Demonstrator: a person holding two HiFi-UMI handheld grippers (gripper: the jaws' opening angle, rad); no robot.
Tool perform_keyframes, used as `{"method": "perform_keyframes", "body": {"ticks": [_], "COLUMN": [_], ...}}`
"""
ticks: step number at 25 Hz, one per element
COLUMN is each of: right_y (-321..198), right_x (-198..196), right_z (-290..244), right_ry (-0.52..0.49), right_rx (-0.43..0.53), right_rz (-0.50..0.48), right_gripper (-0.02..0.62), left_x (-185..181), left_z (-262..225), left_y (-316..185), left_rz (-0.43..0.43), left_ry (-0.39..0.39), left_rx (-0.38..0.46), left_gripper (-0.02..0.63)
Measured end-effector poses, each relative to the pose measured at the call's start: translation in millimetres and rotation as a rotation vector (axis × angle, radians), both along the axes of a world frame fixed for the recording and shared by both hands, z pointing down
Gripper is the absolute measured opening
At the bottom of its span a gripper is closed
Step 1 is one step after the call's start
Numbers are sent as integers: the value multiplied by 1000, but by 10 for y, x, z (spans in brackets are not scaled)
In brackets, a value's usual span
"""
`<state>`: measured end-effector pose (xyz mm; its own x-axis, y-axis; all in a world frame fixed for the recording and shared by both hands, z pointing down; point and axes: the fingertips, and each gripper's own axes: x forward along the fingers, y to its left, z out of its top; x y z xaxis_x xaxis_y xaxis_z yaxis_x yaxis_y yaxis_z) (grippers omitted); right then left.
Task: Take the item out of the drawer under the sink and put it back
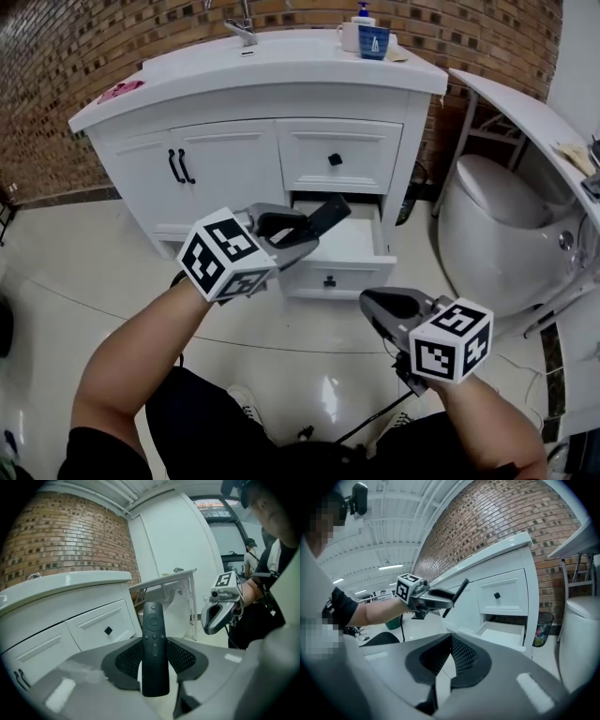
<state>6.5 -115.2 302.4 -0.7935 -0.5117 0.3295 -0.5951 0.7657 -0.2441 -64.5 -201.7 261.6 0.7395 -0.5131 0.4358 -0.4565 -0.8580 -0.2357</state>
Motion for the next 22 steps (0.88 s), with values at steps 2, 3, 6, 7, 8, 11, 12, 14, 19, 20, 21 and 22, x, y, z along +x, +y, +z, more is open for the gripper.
{"method": "perform_keyframes", "body": {"ticks": [2, 3, 6, 7, 8, 11, 12, 14, 19, 20, 21, 22], "right_y": [-15, -18, -3, 8, 22, 72, 87, 112, 121, 113, 106, 101], "right_x": [20, 22, 11, 2, -8, -41, -47, -49, -10, -2, 6, 11], "right_z": [-25, -41, -91, -106, -120, -152, -160, -174, -185, -183, -181, -178], "right_ry": [-6, -8, -16, -18, -18, -14, -13, -10, -12, -12, -12, -11], "right_rx": [3, 5, 16, 19, 22, 32, 36, 43, 48, 48, 47, 45], "right_rz": [6, 7, 4, 1, -2, -8, -10, -10, -3, 0, 3, 5], "right_gripper": [2, 3, 3, 3, 3, 3, 3, 3, 3, 3, 3, 3], "left_x": [-22, -28, -36, -39, -44, -108, -147, -248, -365, -364, -362, -362], "left_z": [-107, -150, -239, -256, -264, -228, -213, -215, -150, -114, -78, -49], "left_y": [168, 247, 472, 540, 602, 740, 767, 801, 908, 921, 926, 927], "left_rz": [-4, -3, 7, 12, 16, 5, -9, -54, -102, -102, -104, -107], "left_ry": [36, 50, 93, 112, 135, 209, 233, 287, 379, 383, 386, 389], "left_rx": [11, 14, 19, 19, 17, 4, -1, -4, -39, -48, -56, -64], "left_gripper": [166, 166, 166, 166, 166, 166, 166, 166, 166, 166, 166, 166]}}
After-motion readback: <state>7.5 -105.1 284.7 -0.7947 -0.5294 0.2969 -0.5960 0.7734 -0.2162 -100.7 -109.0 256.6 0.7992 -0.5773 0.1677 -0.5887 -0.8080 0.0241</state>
